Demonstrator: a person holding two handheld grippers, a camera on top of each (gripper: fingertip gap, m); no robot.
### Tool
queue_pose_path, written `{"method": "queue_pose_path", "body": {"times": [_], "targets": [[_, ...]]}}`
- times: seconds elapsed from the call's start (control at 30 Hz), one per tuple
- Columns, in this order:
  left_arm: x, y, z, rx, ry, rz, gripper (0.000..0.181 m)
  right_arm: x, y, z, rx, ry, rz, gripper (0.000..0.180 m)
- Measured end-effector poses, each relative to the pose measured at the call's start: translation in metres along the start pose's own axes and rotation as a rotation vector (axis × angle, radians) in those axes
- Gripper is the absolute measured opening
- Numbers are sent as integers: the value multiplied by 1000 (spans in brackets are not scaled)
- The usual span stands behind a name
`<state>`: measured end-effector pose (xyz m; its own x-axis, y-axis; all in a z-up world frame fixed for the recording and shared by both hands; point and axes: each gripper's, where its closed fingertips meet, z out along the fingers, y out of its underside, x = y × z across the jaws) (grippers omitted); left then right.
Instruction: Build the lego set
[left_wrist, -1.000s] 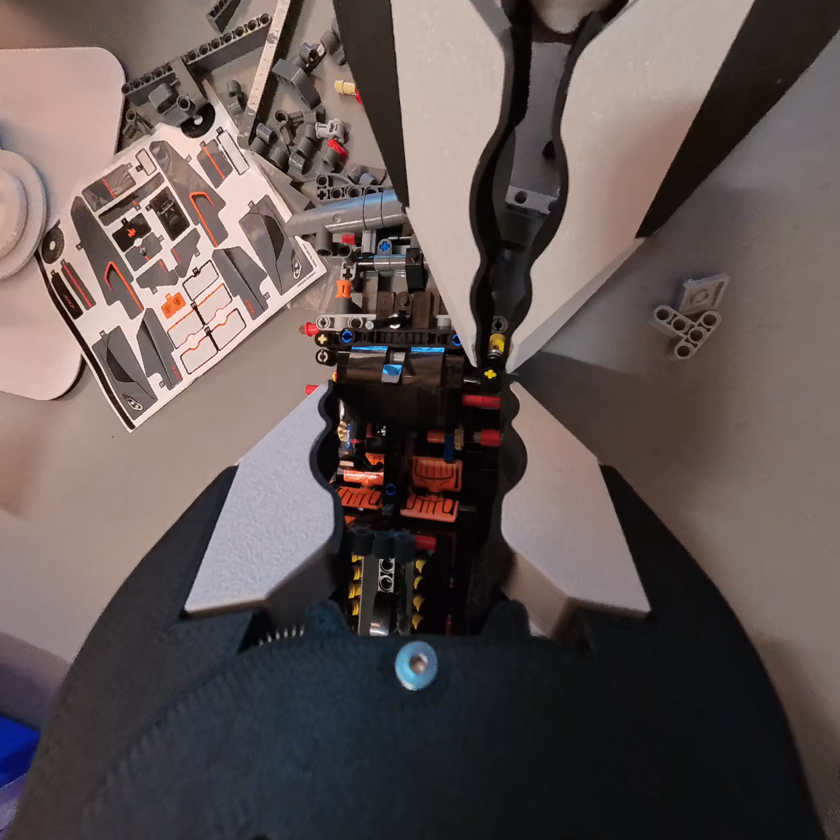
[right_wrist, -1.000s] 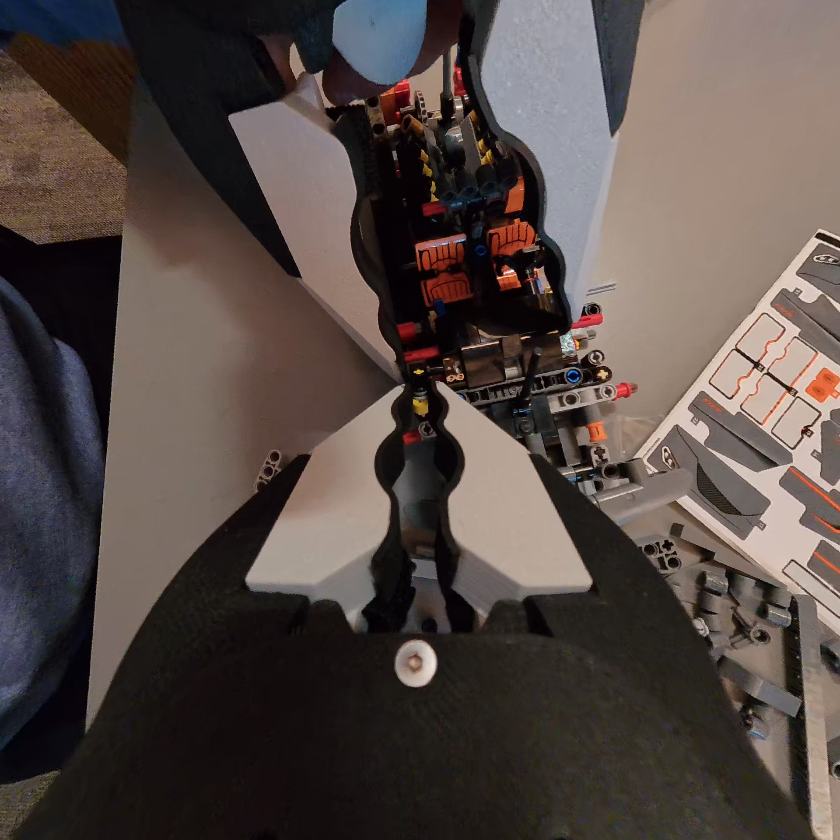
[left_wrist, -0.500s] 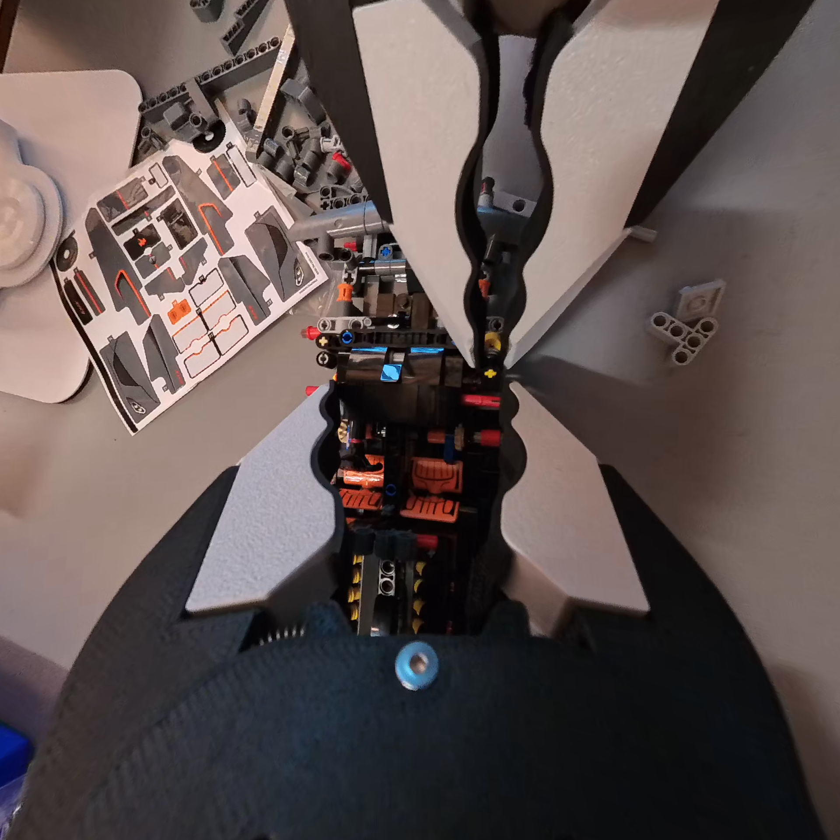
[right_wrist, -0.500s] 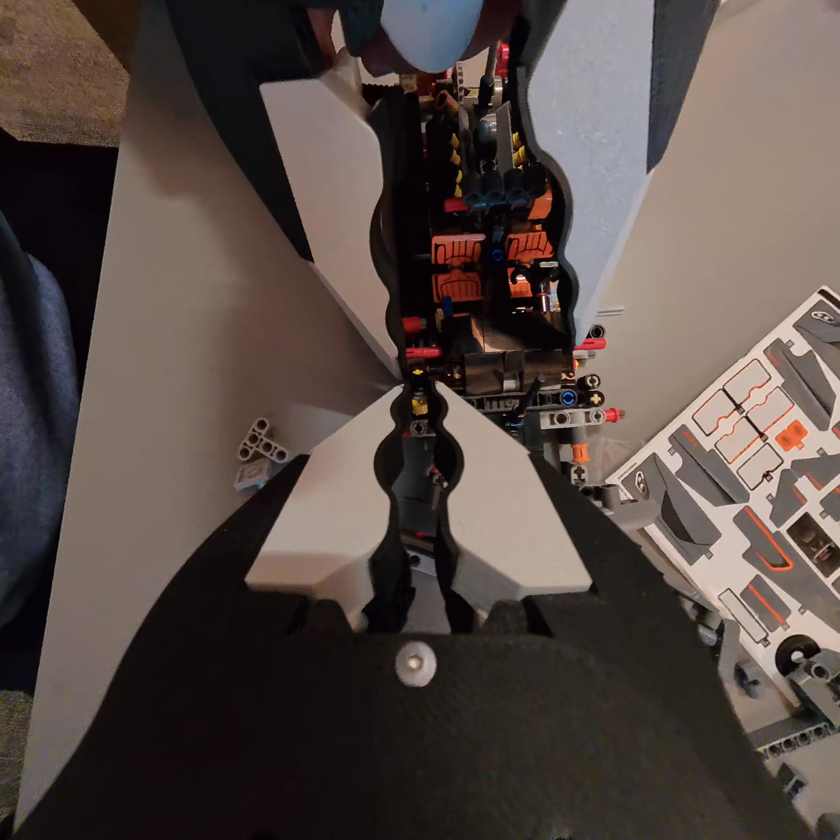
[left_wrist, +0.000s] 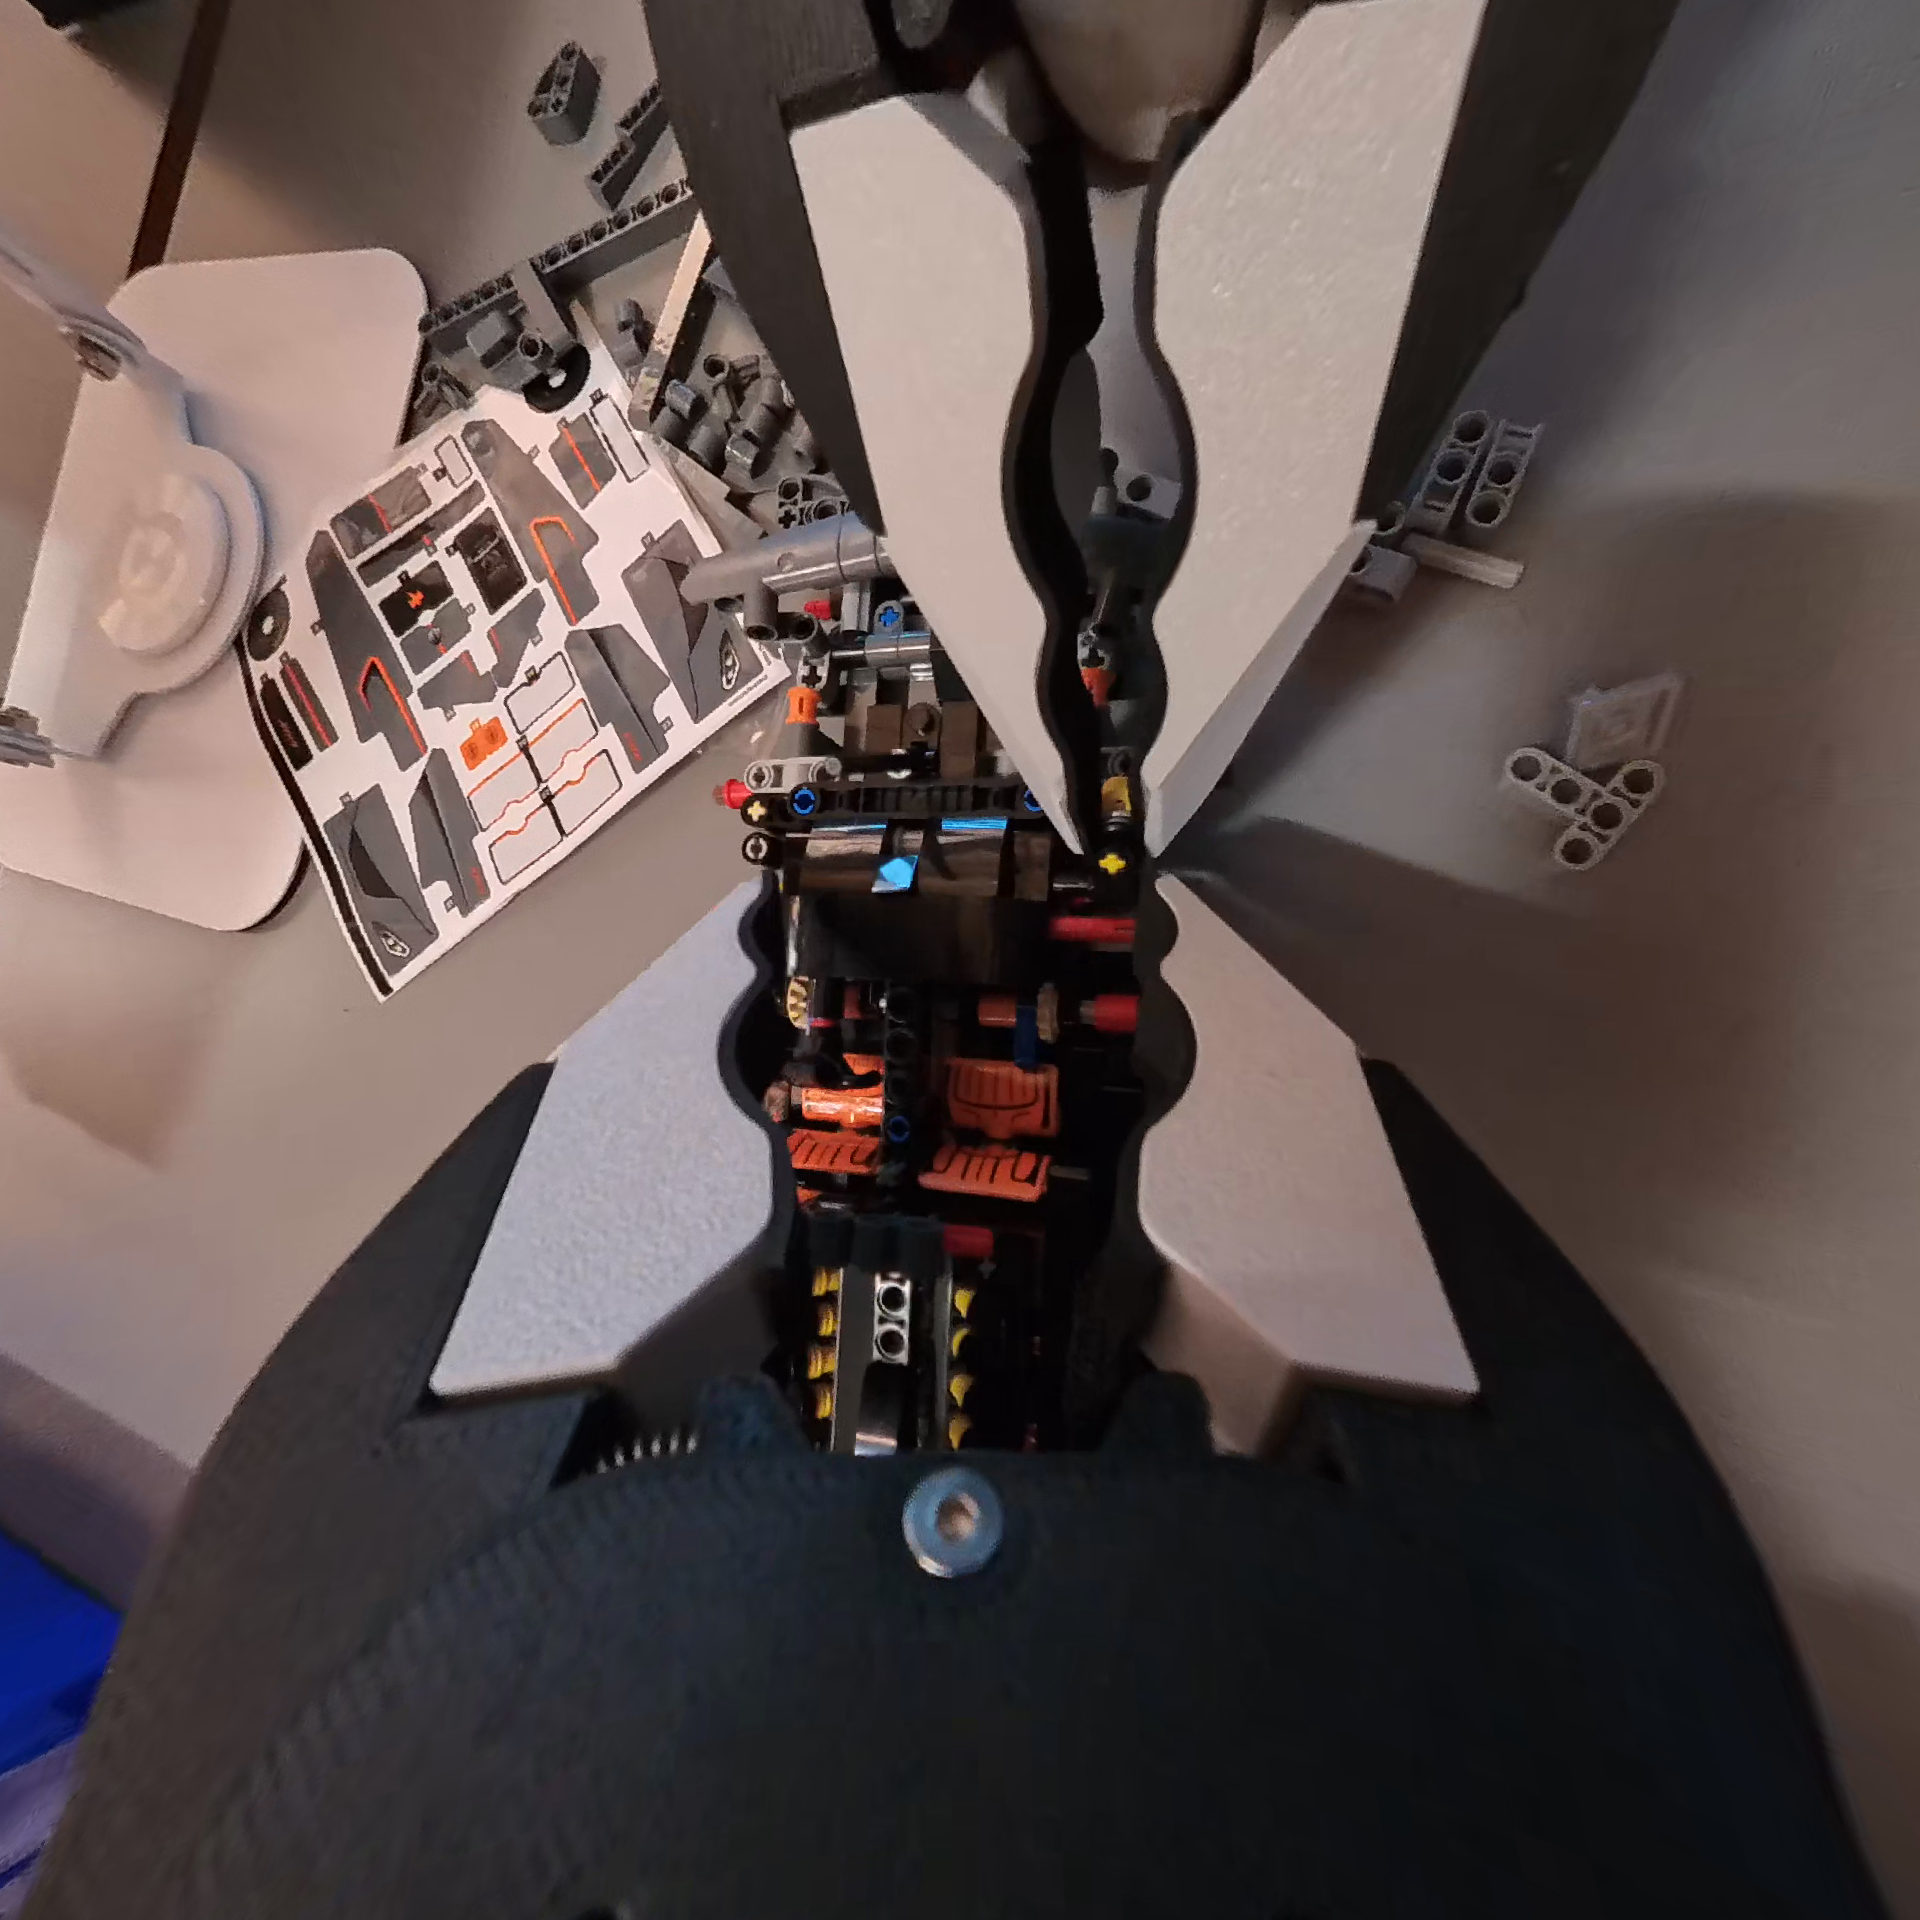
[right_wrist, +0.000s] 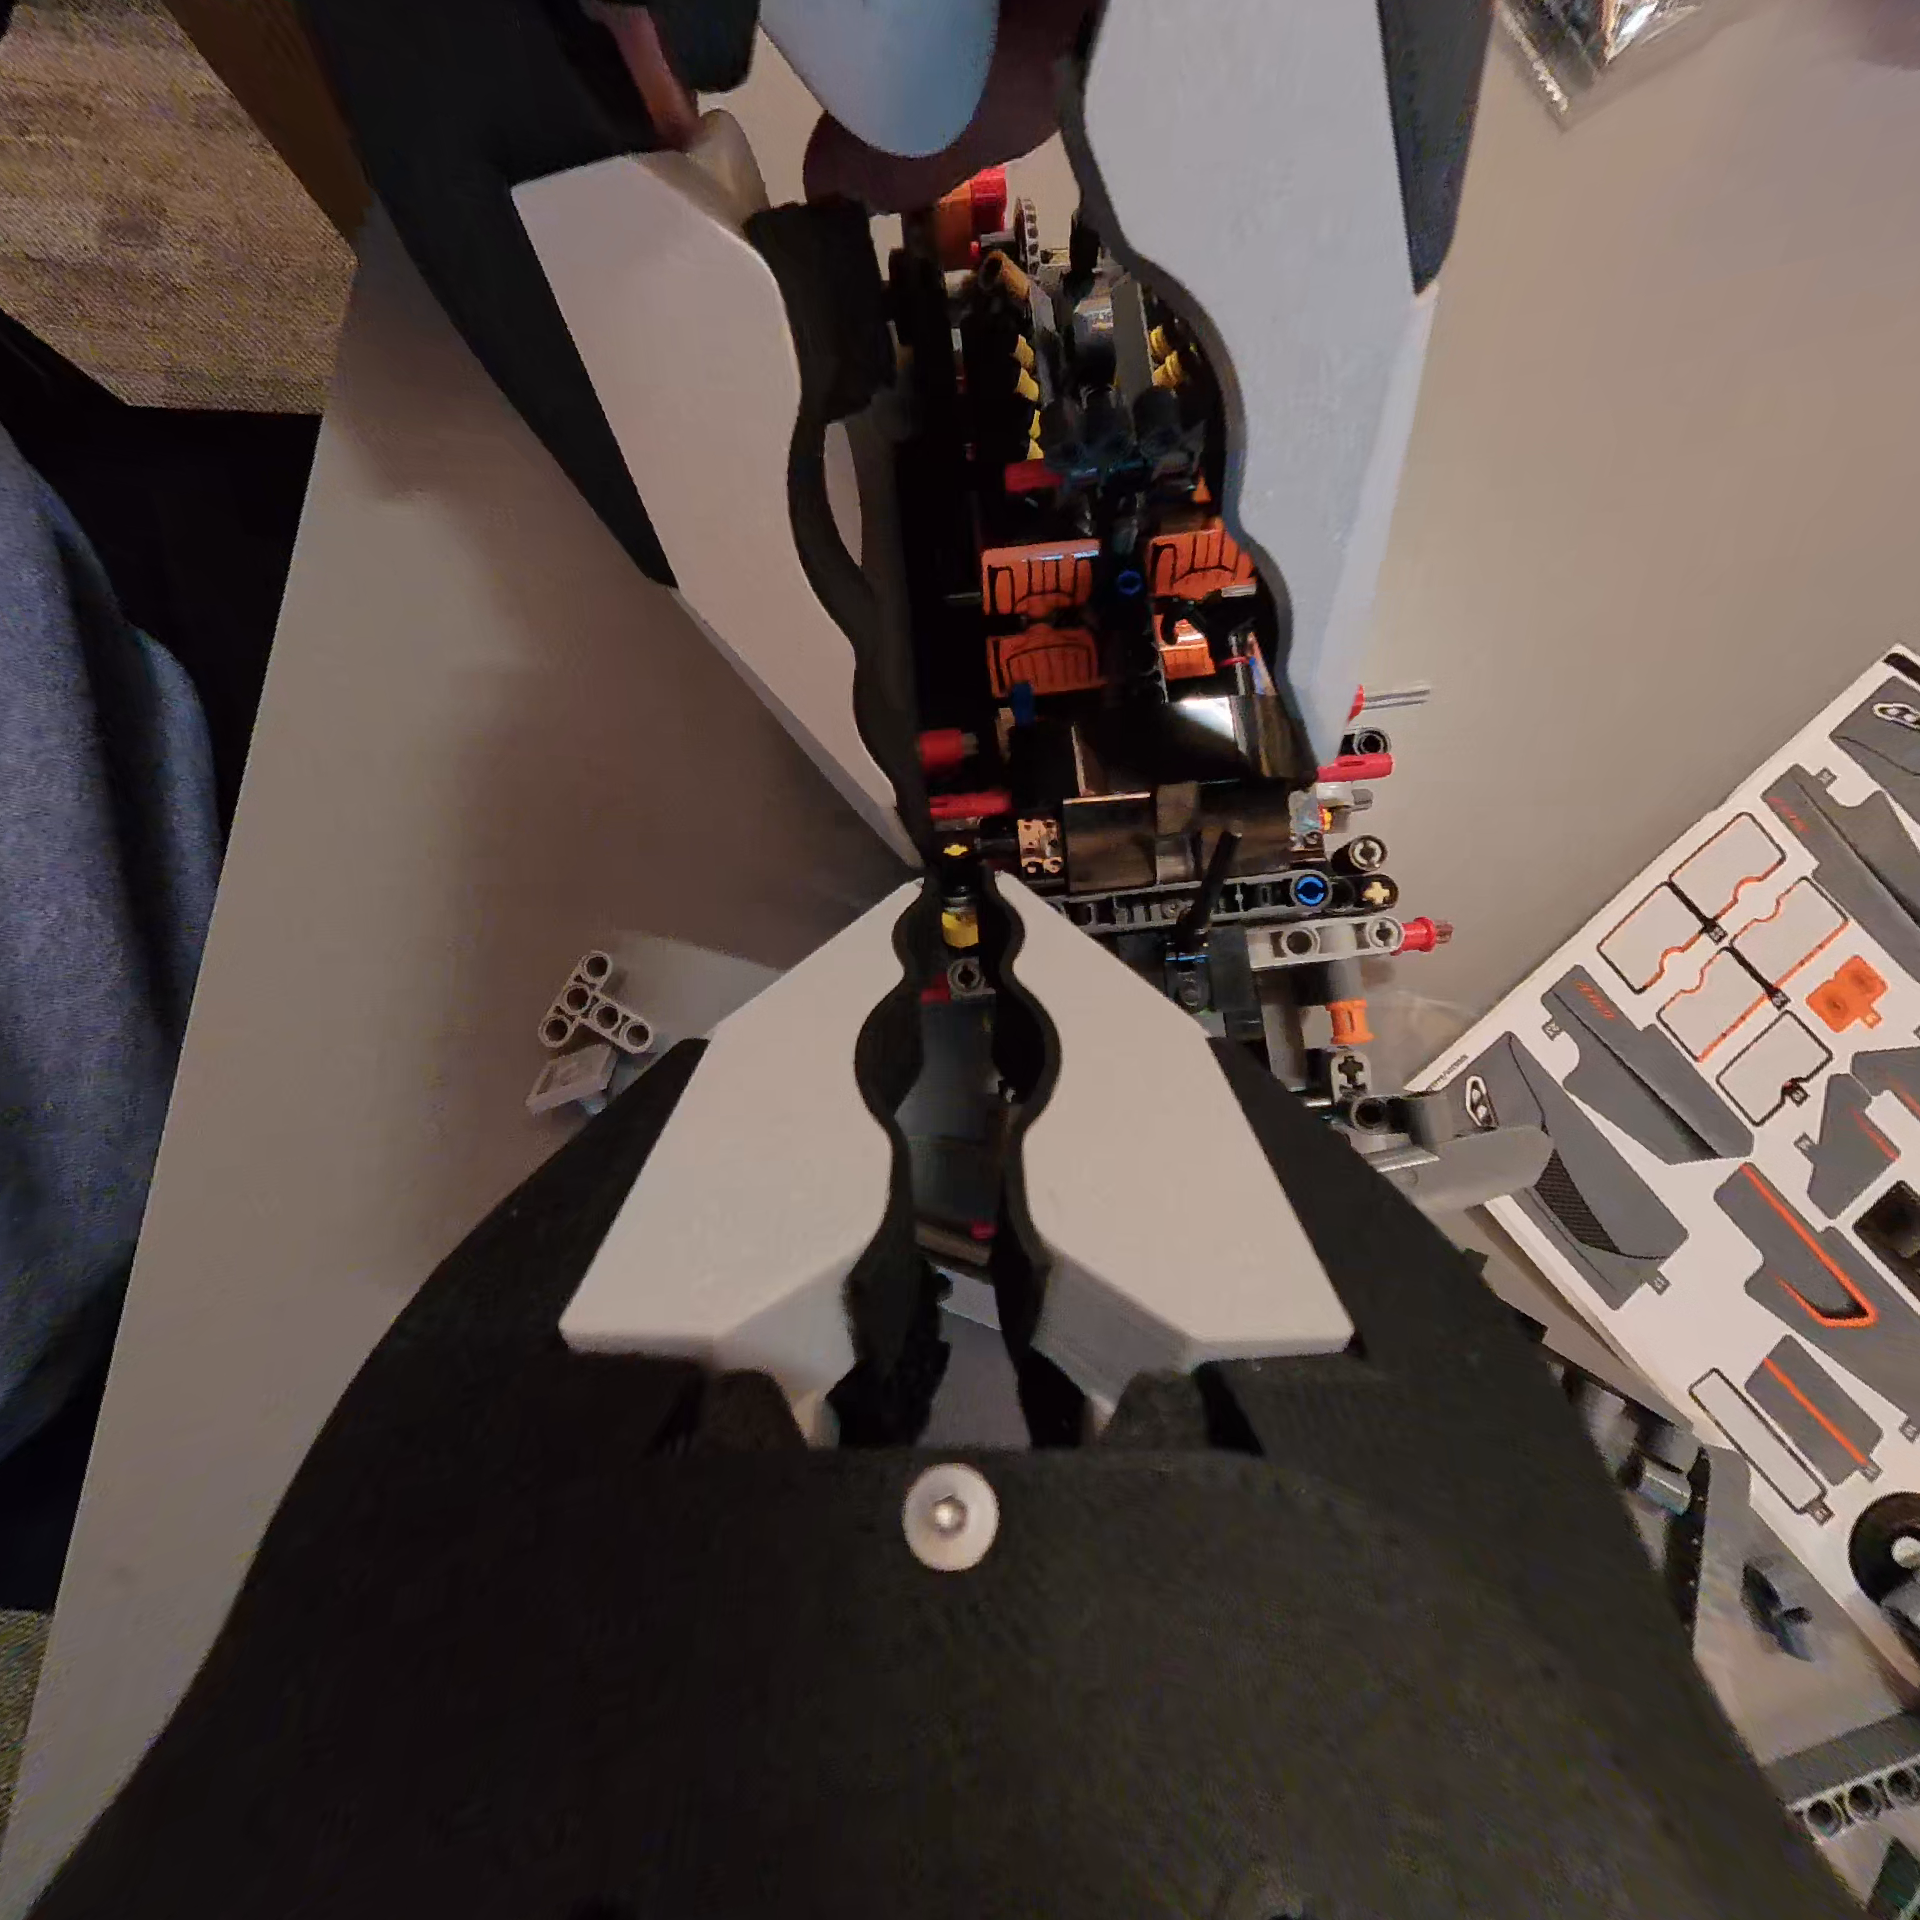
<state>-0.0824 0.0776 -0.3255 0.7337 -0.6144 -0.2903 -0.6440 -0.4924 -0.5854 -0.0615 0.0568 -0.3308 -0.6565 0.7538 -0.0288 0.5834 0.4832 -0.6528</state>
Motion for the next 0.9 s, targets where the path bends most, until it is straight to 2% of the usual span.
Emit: {"method": "queue_pose_path", "body": {"times": [0.07, 0.47, 0.9], "targets": [[-3, 0, 1, -10, -3, -1, 71, 0, 0, 0, 2, -1, -4, 4], [2, -1, 8, -78, 115, 18, 65, 2, 1, -1, 6, -22, -18, 4], [1, 0, 11, -159, 134, 33, 65, 4, 1, -1, 17, -12, -27, 4]]}}
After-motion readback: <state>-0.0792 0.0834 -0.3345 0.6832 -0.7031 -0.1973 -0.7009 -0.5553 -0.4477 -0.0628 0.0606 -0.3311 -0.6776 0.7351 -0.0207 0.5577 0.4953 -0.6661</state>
